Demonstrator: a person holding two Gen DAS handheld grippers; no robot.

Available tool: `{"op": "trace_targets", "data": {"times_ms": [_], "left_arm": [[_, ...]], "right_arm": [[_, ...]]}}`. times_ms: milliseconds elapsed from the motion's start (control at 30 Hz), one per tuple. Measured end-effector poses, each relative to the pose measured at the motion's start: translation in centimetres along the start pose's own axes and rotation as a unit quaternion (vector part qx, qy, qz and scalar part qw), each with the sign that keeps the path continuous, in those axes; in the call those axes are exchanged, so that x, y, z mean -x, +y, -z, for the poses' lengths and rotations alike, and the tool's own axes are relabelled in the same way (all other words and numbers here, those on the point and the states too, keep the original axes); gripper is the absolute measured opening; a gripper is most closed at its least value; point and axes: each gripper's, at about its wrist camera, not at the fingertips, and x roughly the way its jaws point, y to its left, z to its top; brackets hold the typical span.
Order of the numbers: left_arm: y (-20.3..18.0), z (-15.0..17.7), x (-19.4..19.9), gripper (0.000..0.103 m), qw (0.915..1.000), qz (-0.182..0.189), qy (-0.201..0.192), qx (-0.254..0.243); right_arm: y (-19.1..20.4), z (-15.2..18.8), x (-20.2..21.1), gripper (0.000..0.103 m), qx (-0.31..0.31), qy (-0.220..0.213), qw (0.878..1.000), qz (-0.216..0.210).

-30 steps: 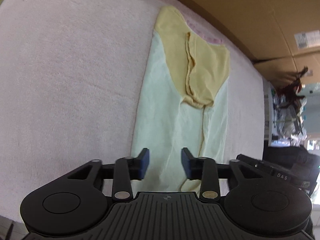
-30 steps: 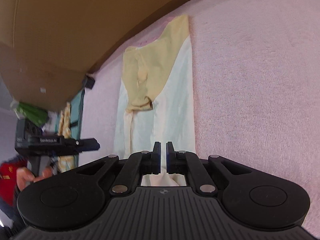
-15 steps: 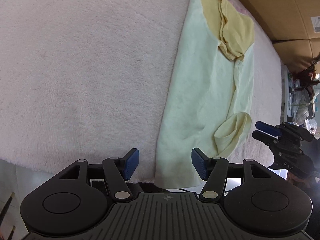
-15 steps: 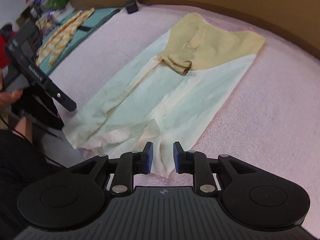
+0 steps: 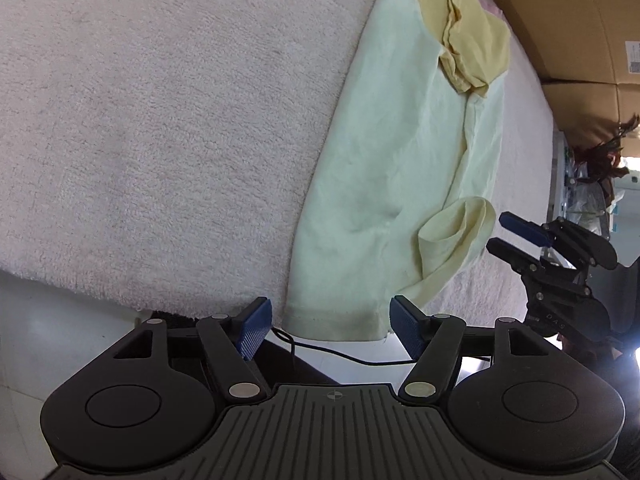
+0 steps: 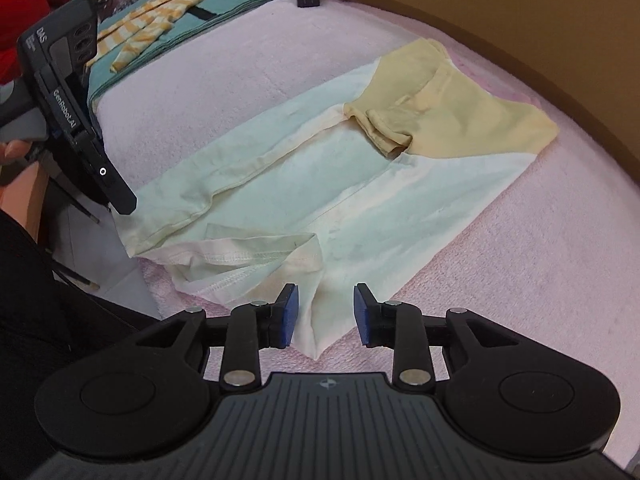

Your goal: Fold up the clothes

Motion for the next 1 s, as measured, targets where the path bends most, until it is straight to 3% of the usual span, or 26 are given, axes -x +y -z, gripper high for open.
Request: {"op": "trace_targets", "data": {"times_ms": [133,267,433,467,500,533,667,800,933,1000], "left_arm": [[-0.2,0.0,-0.2,0.08,1.0,-0.003,0.002,-0.003],[-0.4,-0.1,-0.5,0.082,1.0,0.002,0.005,-0.001],[0.2,-0.4,-0.5,0.083,0.9997,0.017,0.007,0.016],[0.4,-0.4,-0.4,0.083,0.9997,0.019,0.007,0.016],[0.5,-0.4,-0.4,0.082,0.9996,0.021,0.006,0.018],[0.5,-0.4,-0.4,0.082,0.9995,0.024,0.006,0.022],[0.7,-0.5,-0.3,0.081,0.9993,0.026,0.006,0.026],[0.4,-0.6,-0.5,0.081,0.9995,0.022,0.008,0.022],[0.2,-0.7,-0.6,0.081,0.9997,0.016,0.012,0.016],[0.0,-0.7,-0.7,0.081,0.9997,0.013,0.013,0.013]], "right_arm": [[0.2,-0.7,-0.6,0.043,0.061,0.013,0.998,-0.005],[0.3,-1.8,-1.6,0.044,0.106,0.028,0.994,-0.018],[0.6,-3.0,-3.2,0.043,0.14,0.056,0.986,-0.066],[0.6,-3.2,-3.4,0.037,0.142,0.06,0.985,-0.073],[0.8,-3.3,-3.4,0.02,0.145,0.061,0.984,-0.078],[1.0,-3.3,-3.3,0.012,0.15,0.059,0.983,-0.083],[3.0,-2.5,-1.0,0.007,0.191,0.031,0.978,-0.074],[6.1,-0.2,1.5,0.007,0.268,0.028,0.961,-0.061],[9.4,3.0,1.8,0.013,0.359,0.071,0.929,-0.05],[9.8,4.0,1.5,0.015,0.353,0.099,0.929,-0.058]]}}
